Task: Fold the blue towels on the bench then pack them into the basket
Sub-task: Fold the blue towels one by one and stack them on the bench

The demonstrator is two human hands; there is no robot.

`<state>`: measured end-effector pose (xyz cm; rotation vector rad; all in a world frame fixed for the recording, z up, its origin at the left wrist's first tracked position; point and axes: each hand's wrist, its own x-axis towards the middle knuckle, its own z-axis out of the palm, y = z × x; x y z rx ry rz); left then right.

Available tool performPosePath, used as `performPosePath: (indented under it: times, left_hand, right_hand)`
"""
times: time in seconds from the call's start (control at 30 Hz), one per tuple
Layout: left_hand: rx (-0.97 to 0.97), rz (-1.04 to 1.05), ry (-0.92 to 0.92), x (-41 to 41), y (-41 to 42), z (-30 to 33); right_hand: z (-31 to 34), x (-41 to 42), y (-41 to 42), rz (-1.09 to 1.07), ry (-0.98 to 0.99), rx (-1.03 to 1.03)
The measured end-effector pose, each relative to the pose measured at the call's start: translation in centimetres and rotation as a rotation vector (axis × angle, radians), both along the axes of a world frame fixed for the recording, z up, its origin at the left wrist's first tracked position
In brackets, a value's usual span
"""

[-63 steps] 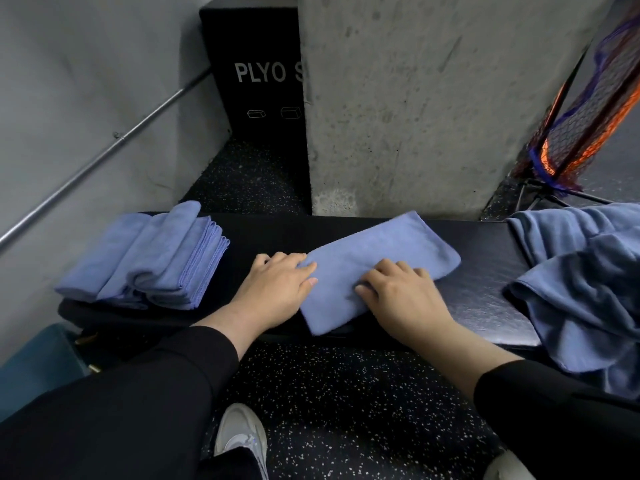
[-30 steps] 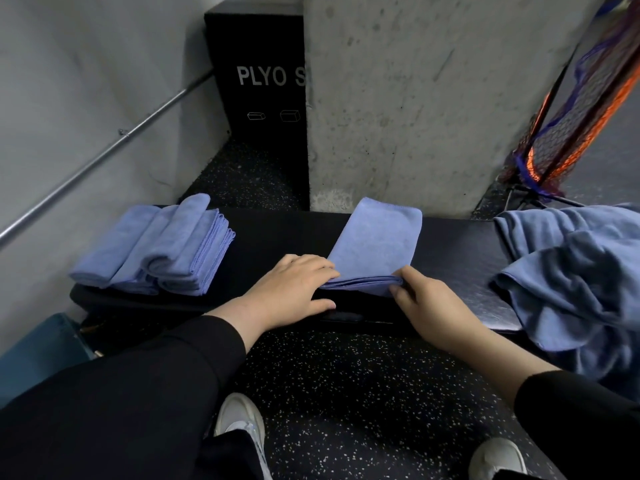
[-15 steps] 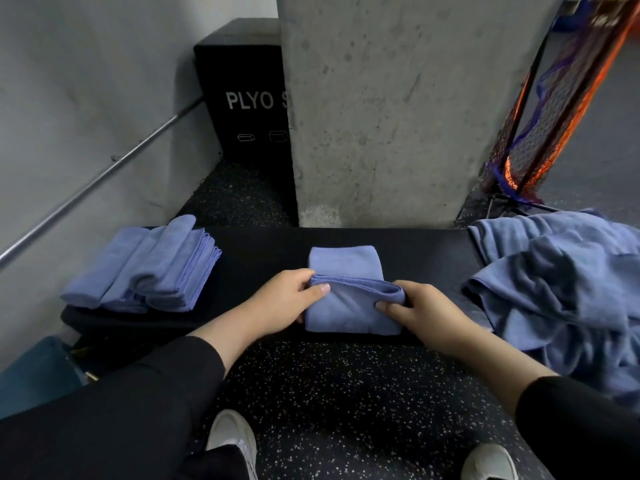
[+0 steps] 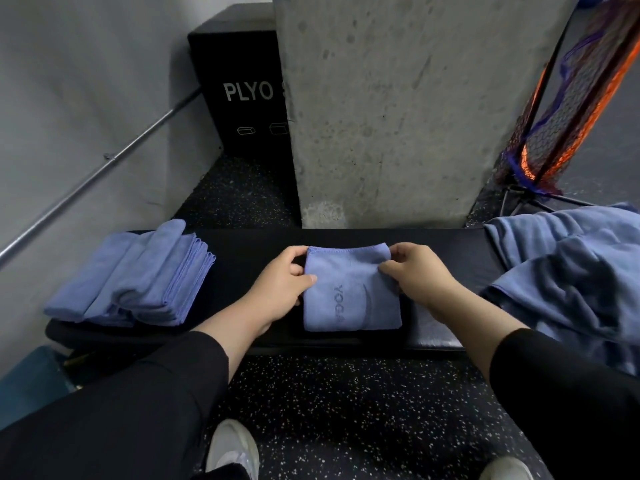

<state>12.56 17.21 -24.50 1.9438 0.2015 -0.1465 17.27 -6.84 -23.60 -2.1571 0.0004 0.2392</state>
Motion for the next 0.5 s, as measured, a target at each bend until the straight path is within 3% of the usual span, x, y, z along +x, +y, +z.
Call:
performPosePath:
  times: [0.1,0.27,0.4,0.5]
  left_hand:
    - [0.126,0.066,-0.03,1.4,-0.1,-0.5]
    - [0.6,-0.04,-0.235,1.9,-0.5,-1.0]
    - [0.798,-0.237,-0.379,1.2,-1.1,-1.2]
    - [0.891,-0.386,-0.323,0.7,-1.4,-1.7]
  right_hand:
    - [-1.4,1.2,0.4,-0.03,-0.058,-0.132]
    - [-2.7,1.0,-0.1,-0.082,-0.367,-0.377]
    - [-2.2,-0.5,0.1,0.185,-0.725,-0.368]
    - [-3.5,-1.9,0.5,0.411,-0.657,-0.471]
